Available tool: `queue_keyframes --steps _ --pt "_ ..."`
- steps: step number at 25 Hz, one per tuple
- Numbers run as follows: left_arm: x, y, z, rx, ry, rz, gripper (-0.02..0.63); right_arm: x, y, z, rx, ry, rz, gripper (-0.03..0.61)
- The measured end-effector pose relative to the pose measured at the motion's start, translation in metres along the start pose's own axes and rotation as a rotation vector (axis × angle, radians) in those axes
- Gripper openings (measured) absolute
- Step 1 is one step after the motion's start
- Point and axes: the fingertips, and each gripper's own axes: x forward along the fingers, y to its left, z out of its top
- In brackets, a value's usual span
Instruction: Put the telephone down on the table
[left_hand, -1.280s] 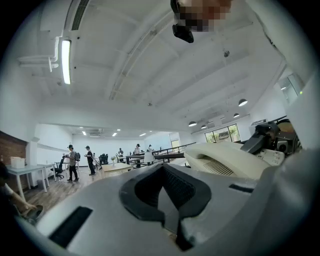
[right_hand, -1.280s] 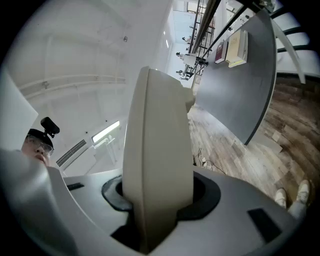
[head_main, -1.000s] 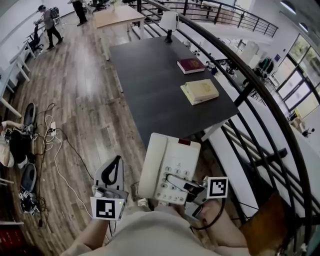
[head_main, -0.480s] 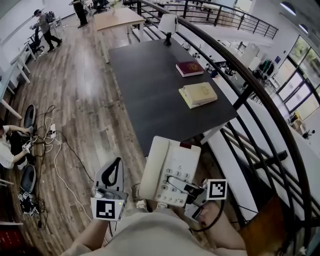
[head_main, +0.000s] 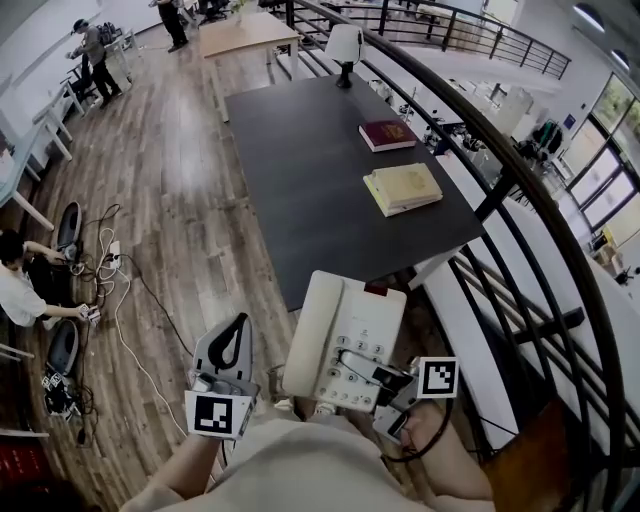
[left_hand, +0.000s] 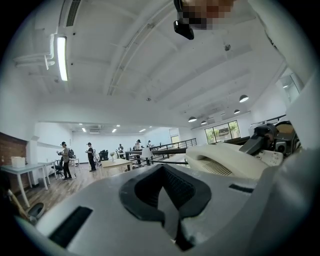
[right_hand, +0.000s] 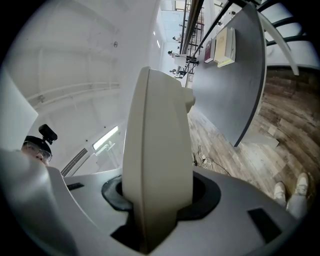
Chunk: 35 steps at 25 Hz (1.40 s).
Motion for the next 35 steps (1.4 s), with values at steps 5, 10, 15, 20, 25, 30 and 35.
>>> queue_keyframes --steps 5,10,15,20,25,30,35 --pt "0.004 -0.017 0.012 0.040 -0.047 0.024 0.005 -0.008 -0.004 0.013 -0.010 0.025 0.018 0.184" --pt "0.007 -0.030 0.014 0.045 -0.056 0.026 0.005 -0.012 -0.003 0.025 -0.013 0.035 0.031 0.184" --pt "0.011 -0.025 0.017 0.035 -0.058 0.051 0.005 -0.008 -0.002 0.034 -0.006 0.039 0.042 0.184" --pt "0.019 -0.008 0.022 0.037 -0.072 0.090 0.005 0.006 -0.006 0.049 -0.002 0.043 0.039 0.184" --pt "0.043 0.007 0.015 0.046 -0.080 0.085 0.005 0.023 -0.015 0.066 -0.012 0.043 0.035 0.184" --pt "0.074 0.021 0.005 0.023 -0.075 0.069 0.005 0.043 -0.027 0.090 -0.008 0.033 0.027 0.184" --pt "0.115 0.049 -0.002 0.019 -0.059 0.045 0.005 0.073 -0.039 0.121 0.002 0.016 0.020 0.184"
